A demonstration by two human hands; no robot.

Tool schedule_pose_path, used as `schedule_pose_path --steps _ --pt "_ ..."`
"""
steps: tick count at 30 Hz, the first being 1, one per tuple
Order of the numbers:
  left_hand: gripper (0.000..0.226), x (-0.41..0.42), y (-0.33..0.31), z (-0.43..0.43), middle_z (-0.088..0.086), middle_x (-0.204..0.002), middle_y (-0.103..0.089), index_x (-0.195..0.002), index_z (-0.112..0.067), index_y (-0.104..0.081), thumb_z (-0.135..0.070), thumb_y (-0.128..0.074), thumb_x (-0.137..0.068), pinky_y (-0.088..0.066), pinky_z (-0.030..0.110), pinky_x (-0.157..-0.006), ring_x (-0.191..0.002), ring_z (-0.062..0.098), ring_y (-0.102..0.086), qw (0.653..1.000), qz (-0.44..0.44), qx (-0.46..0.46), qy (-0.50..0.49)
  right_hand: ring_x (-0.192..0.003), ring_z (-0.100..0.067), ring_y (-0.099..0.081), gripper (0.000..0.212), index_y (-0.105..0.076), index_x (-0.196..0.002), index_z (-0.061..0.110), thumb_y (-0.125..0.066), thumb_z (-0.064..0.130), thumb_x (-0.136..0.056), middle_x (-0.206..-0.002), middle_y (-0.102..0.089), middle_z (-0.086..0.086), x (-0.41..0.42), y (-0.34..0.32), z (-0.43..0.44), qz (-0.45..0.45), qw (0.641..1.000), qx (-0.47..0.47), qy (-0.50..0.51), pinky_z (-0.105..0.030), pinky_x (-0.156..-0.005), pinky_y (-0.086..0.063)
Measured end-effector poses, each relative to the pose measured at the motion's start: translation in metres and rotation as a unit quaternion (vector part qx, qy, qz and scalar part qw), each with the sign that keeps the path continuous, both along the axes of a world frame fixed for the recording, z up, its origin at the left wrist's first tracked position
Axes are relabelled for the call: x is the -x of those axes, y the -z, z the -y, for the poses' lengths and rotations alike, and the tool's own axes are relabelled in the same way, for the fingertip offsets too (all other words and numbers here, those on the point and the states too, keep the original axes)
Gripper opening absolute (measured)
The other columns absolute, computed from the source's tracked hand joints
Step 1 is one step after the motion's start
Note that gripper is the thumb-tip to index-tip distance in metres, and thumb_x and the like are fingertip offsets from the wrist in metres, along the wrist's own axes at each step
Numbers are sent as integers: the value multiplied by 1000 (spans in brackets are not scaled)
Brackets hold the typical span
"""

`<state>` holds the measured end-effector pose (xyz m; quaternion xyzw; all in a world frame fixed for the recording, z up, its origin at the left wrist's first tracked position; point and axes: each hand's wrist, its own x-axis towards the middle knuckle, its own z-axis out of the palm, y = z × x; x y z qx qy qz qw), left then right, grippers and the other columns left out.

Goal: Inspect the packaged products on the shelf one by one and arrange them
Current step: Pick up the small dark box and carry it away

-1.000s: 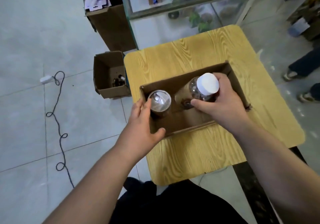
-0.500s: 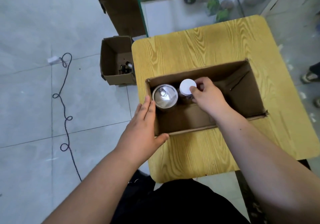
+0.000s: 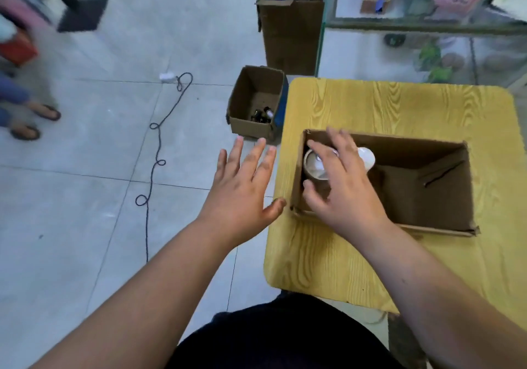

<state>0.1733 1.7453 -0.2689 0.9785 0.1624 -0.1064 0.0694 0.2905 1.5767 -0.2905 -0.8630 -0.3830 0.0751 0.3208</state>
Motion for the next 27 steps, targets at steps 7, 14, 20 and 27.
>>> schedule_pose_path --steps 7,14,20,27 --pt "86 110 -31 -45 6 -170 -14 -161 -22 -9 -64 -28 -89 -9 56 -125 -157 33 -4 988 79 -78 -105 -159 -29 -6 70 -36 -157 21 -66 33 -94 -168 -21 -12 77 -29 -76 90 981 19 -170 -40 -122 -13" --pt "85 306 -55 -57 4 -170 -15 -162 -23 -6 -63 -29 -91 -9 56 -123 -156 37 -4 941 108 -122 -295 -157 -37 -16 68 -40 -155 17 -63 32 -92 -164 -31 -16 226 -62 -160 140 922 -36 -361 -57 -122 -27" --pt "82 486 -78 -29 7 -168 -21 -161 -20 -11 -61 -32 -93 -14 57 -121 -155 37 -12 864 120 -154 -464 -153 -39 -26 64 -47 -150 15 -55 34 -90 -159 -40 -18 398 -83 -205 138 845 -109 -506 -58 -118 -35" --pt "81 649 -91 31 7 -167 -25 -161 -18 -19 -58 -36 -93 -24 60 -120 -152 34 -14 737 158 -166 -636 -154 -39 -25 63 -46 -151 17 -52 34 -91 -161 -38 -18 588 -97 -217 127 717 -128 -674 -59 -117 -36"
